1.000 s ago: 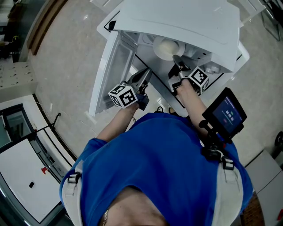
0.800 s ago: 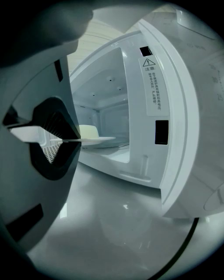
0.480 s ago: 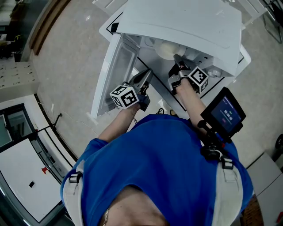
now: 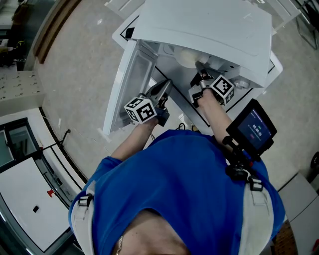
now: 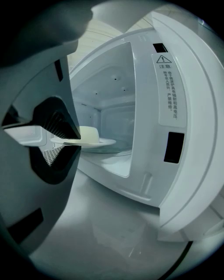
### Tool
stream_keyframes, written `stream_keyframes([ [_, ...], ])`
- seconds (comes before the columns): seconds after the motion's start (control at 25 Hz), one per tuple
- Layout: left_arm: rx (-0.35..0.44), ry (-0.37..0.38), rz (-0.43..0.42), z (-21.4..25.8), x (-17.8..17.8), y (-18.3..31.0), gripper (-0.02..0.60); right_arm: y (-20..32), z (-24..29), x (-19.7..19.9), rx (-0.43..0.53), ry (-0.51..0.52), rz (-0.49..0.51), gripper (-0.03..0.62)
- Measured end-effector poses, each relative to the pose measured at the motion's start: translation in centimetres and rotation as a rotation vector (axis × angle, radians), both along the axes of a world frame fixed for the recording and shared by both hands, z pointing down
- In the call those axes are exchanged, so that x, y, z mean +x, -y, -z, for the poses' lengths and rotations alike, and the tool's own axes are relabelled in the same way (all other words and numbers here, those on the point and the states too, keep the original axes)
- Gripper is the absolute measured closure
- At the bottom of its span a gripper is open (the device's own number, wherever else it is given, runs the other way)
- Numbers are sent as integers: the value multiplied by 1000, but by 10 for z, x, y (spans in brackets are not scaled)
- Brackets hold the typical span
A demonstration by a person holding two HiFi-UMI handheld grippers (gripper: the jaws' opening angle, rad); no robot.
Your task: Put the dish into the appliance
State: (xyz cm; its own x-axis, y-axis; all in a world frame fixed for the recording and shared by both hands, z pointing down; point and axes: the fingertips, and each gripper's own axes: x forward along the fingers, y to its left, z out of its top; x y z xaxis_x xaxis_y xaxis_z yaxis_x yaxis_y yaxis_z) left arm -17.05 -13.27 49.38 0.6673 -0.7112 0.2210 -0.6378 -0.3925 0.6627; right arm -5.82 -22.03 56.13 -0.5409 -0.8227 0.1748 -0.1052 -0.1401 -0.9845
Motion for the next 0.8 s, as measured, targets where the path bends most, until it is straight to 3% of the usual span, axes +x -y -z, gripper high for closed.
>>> stream_keyframes([
  [0.8,9,17,-8,-7,-1,4,575,-6,-5,-9,112,-280,175,517],
])
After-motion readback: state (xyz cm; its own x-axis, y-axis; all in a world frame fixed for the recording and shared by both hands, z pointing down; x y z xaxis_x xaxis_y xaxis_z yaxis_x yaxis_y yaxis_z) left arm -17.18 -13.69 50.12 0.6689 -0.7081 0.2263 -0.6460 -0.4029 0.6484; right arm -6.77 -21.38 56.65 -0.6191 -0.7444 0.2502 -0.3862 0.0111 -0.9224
